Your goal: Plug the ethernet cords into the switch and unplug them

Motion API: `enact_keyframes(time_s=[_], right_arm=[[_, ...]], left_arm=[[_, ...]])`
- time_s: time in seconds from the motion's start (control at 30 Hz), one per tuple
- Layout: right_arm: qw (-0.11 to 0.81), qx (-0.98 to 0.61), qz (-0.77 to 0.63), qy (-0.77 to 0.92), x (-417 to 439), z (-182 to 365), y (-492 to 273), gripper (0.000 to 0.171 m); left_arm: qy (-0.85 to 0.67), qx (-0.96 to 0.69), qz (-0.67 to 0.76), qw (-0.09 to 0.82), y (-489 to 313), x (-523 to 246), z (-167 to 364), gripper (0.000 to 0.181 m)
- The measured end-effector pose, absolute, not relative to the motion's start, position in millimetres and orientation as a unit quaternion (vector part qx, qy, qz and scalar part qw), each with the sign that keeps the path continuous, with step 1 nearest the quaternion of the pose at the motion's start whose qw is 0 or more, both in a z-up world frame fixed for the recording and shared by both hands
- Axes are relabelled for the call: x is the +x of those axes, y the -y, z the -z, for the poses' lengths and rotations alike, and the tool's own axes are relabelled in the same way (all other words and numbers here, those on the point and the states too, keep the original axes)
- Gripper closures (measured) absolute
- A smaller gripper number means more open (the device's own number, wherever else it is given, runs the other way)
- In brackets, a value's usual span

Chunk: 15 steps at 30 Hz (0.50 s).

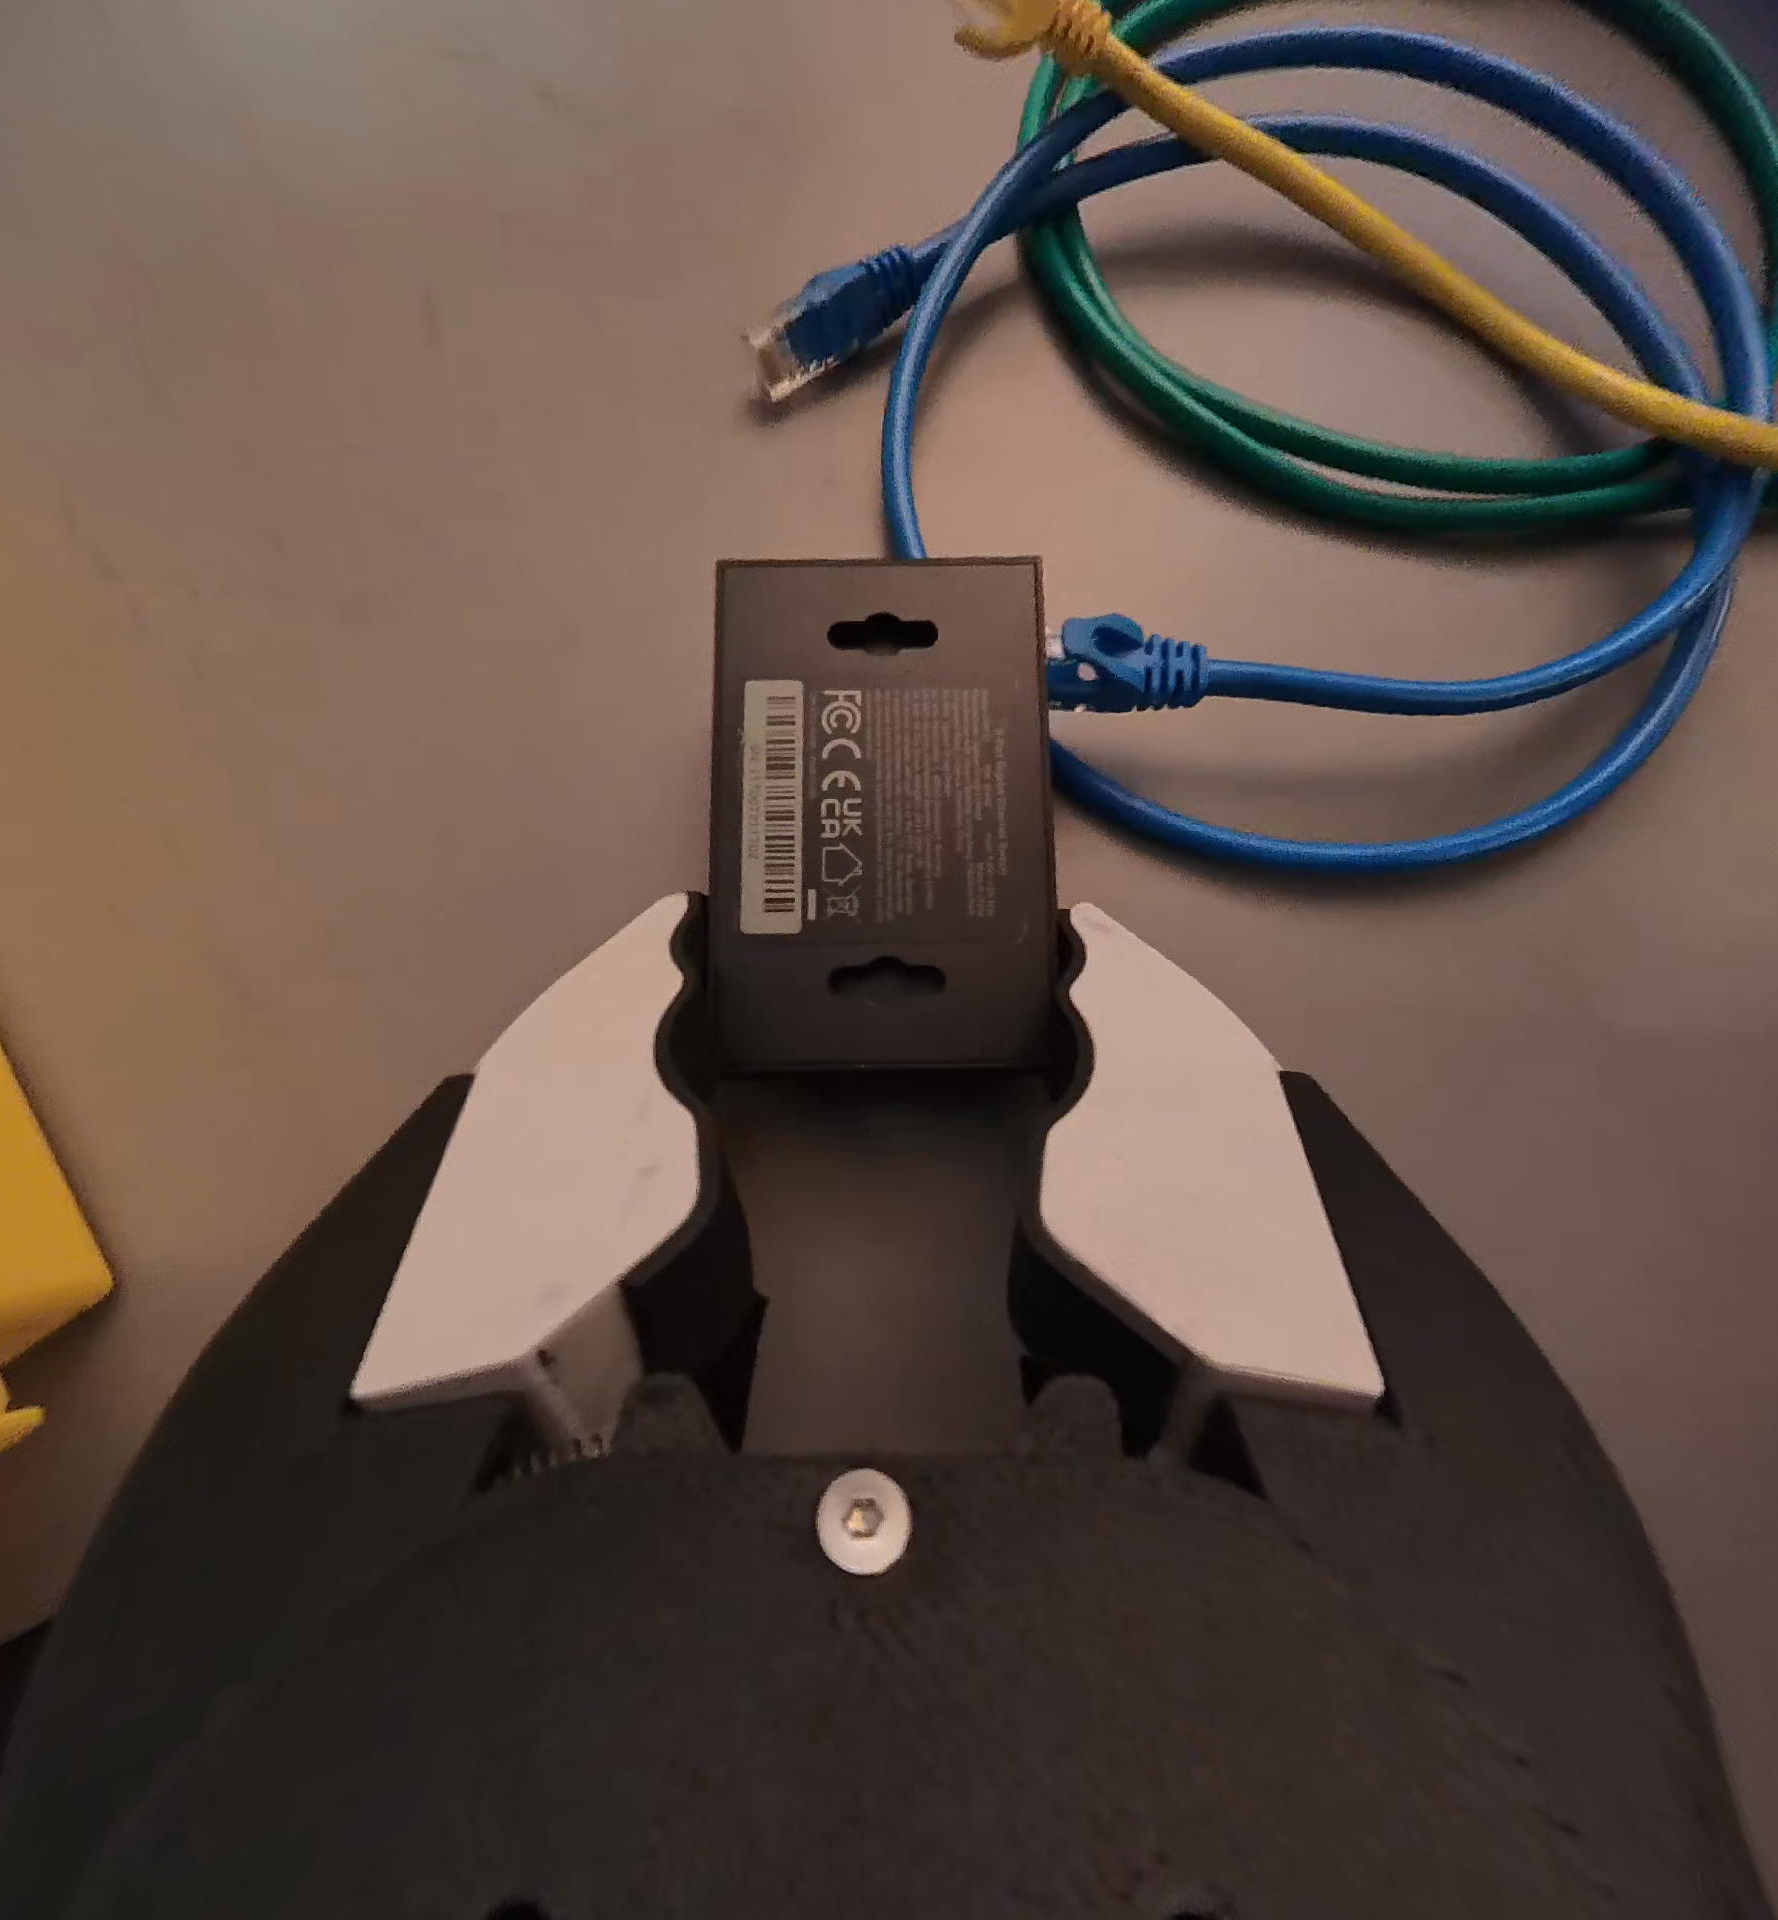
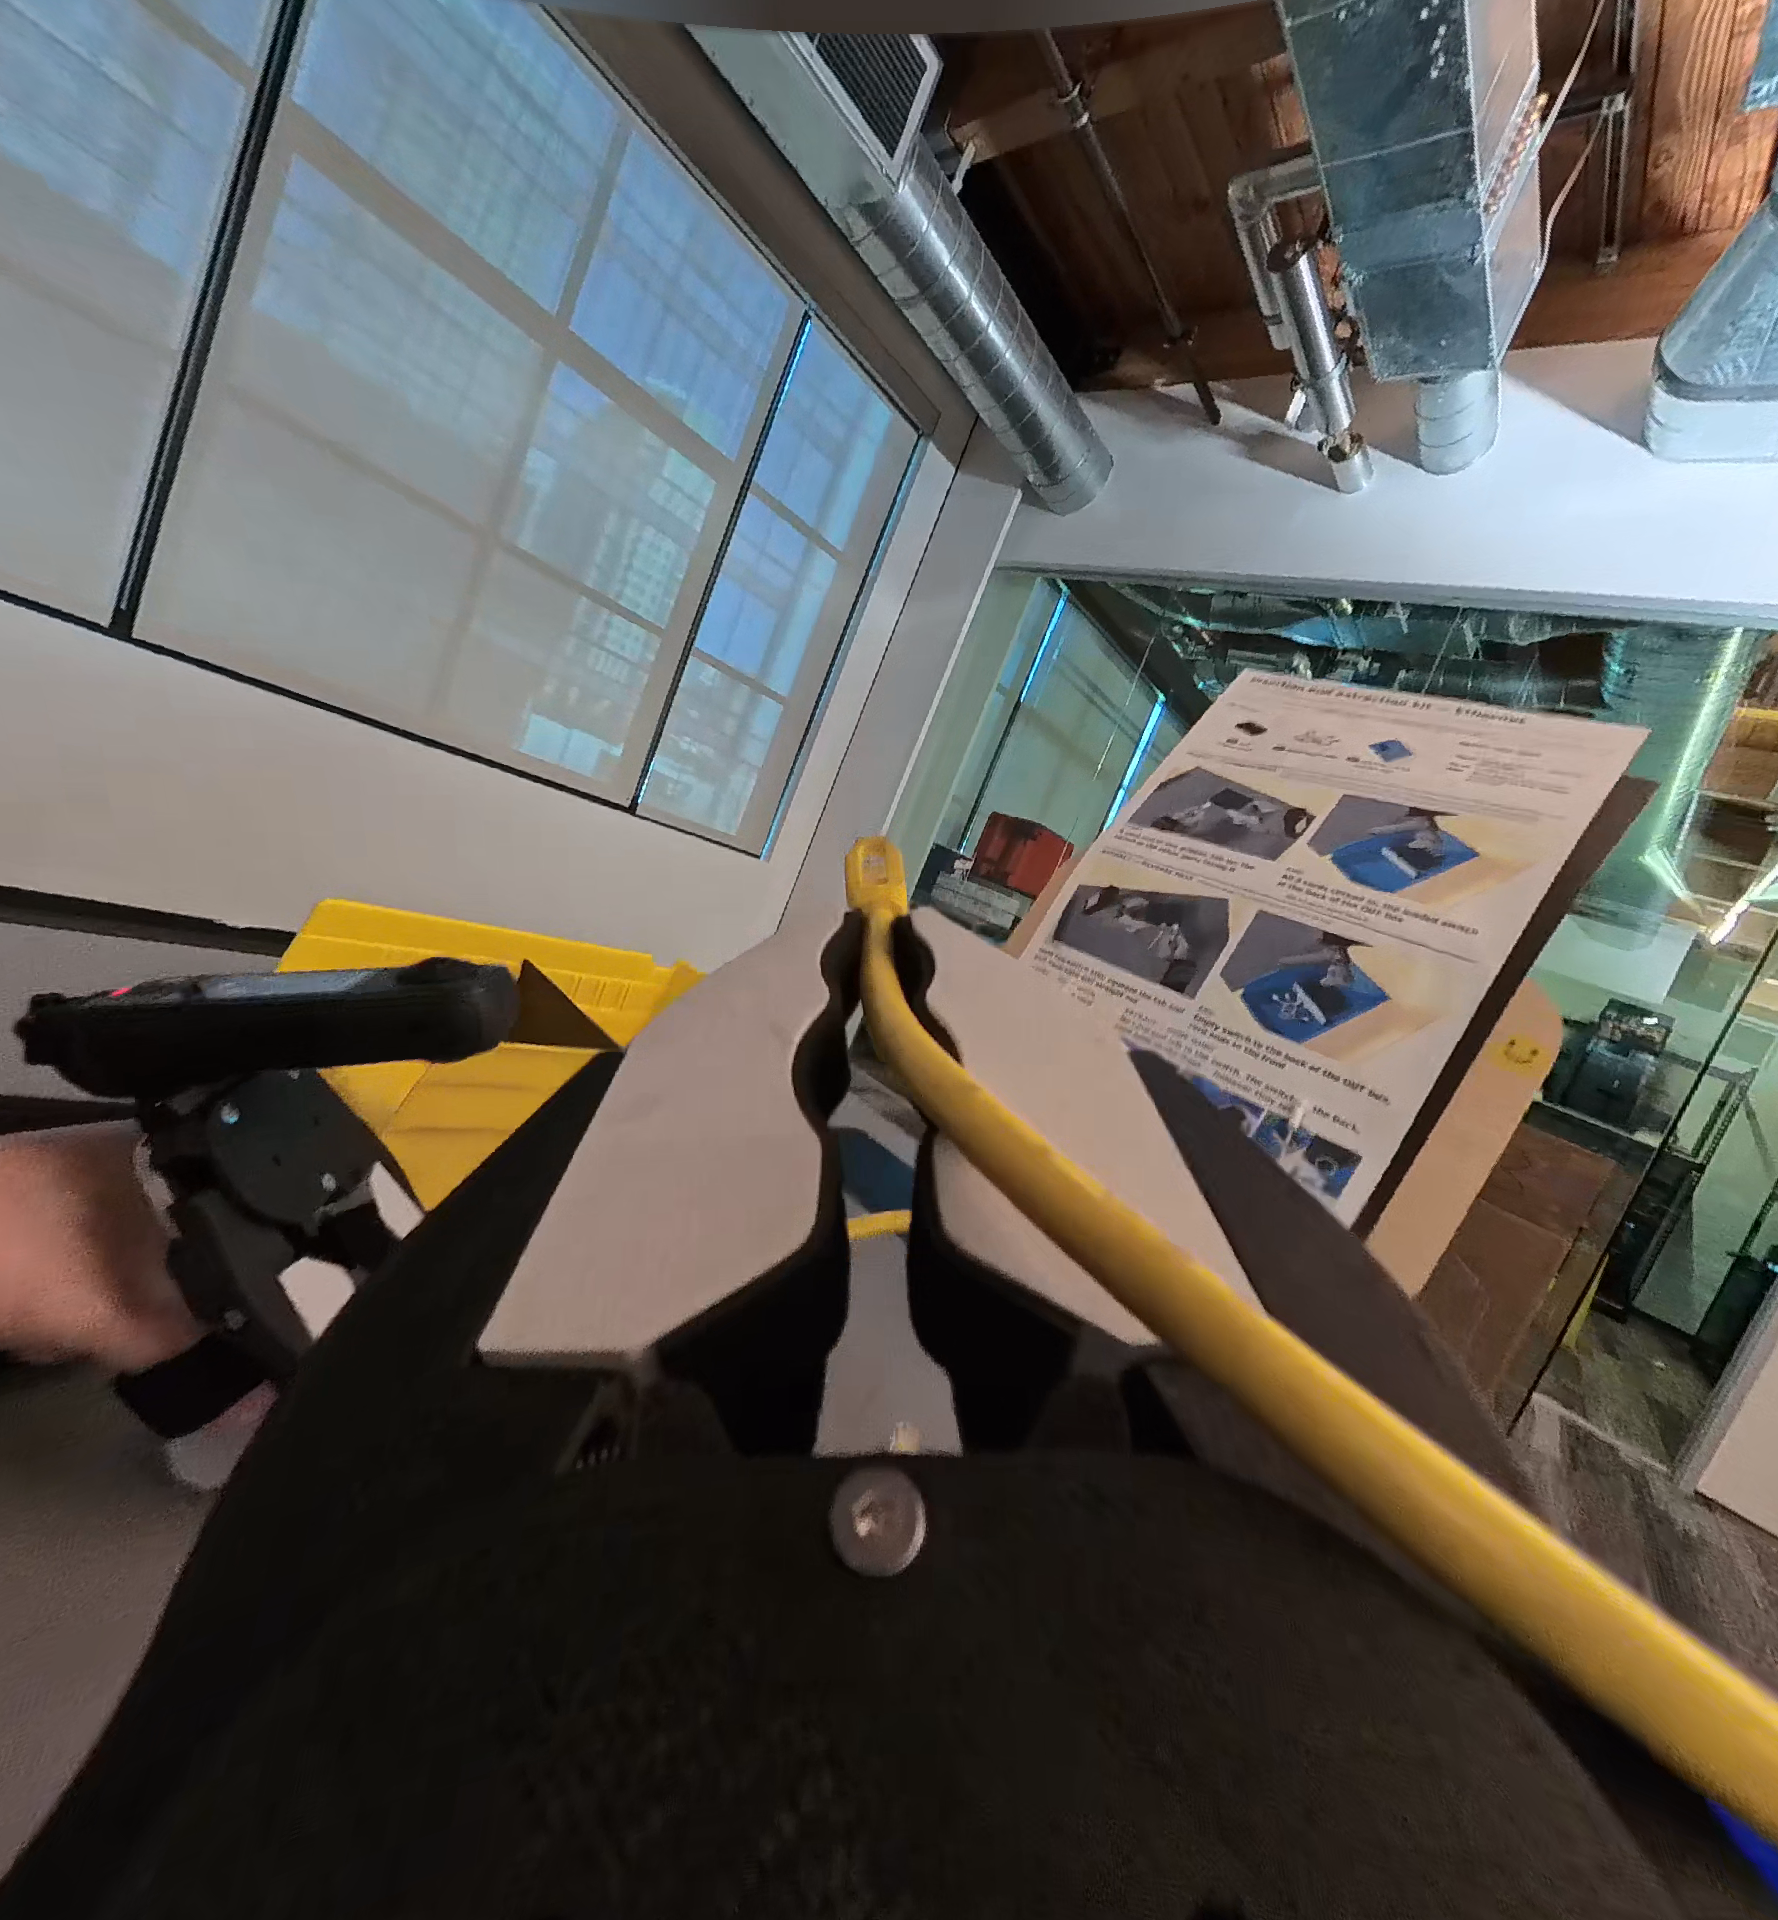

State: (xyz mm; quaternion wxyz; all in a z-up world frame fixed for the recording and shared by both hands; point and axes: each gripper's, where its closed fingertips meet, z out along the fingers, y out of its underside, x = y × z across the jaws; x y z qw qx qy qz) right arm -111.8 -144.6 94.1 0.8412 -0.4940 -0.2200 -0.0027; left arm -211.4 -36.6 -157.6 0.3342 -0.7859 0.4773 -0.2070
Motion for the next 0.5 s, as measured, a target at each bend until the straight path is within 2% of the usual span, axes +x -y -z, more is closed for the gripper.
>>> enact_keyframes(time_s=[0.3,0.5], right_arm=[[0.788,-0.569,0.024,0.236,-136.7,-49.0,141.1,0.165],[0.773,-0.578,0.087,0.247,-132.7,-48.4,152.6,0.165]], left_arm=[[-0.419,-0.793,0.307,0.318,31.9,-206.4,133.5,0.122],[-0.378,-0.777,0.342,0.369,20.6,-223.9,87.3,0.122]])
